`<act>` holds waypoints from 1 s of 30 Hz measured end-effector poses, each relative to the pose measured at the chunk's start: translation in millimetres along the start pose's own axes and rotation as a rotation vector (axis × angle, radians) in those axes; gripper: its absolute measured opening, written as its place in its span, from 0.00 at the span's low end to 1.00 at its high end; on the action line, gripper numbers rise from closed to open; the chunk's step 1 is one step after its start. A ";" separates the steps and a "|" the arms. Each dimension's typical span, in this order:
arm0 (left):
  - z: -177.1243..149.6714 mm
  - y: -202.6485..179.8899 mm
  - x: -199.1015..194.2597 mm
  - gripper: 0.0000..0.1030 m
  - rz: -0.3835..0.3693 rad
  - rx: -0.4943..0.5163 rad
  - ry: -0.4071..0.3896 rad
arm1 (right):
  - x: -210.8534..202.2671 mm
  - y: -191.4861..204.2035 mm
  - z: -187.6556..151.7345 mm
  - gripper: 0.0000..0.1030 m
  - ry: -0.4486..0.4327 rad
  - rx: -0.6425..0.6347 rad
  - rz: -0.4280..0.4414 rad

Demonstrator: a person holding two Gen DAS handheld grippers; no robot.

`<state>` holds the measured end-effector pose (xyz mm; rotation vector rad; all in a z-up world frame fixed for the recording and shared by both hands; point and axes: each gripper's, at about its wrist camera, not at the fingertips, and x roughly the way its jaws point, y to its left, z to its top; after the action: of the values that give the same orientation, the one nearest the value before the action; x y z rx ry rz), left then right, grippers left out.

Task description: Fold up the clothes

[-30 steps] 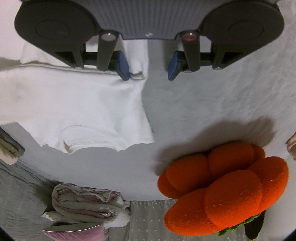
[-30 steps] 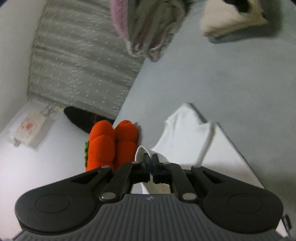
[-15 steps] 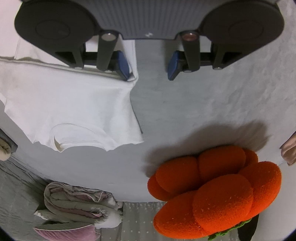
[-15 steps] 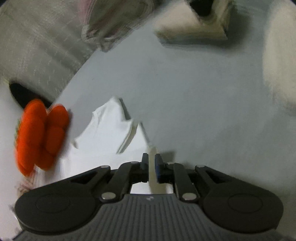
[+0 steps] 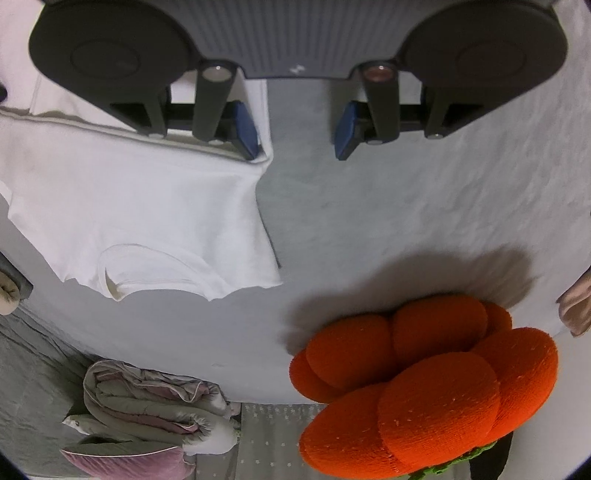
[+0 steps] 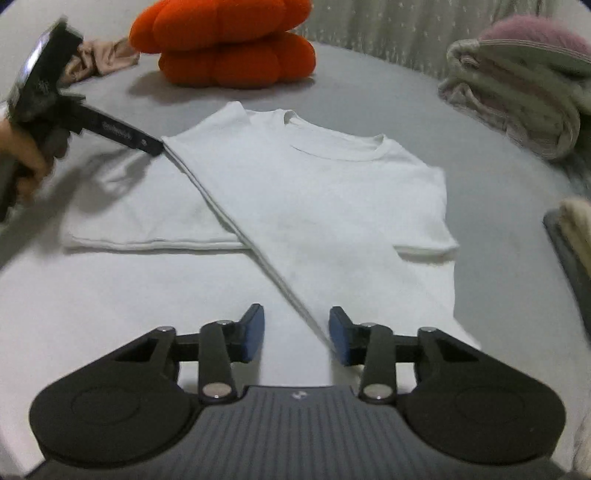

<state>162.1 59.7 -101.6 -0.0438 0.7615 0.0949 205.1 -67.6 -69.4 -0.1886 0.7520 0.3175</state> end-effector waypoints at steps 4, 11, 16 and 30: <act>-1.1 1.0 1.5 0.47 -0.004 0.000 0.002 | 17.3 18.6 -2.1 0.05 0.020 -0.086 -0.047; 0.1 5.3 3.4 0.46 -0.008 -0.004 0.012 | -1.8 31.4 2.8 0.04 0.014 -0.081 -0.007; -1.4 3.5 1.2 0.46 0.001 0.005 0.012 | 22.1 37.5 -7.4 0.11 0.089 -0.106 -0.018; 11.8 40.0 -18.1 0.44 -0.086 -0.109 0.016 | -15.8 -46.6 7.7 0.38 0.018 0.090 -0.046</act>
<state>153.1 99.1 -80.7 -0.1812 0.7693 0.0546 215.4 -112.4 -50.4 -0.1239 0.7772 0.2376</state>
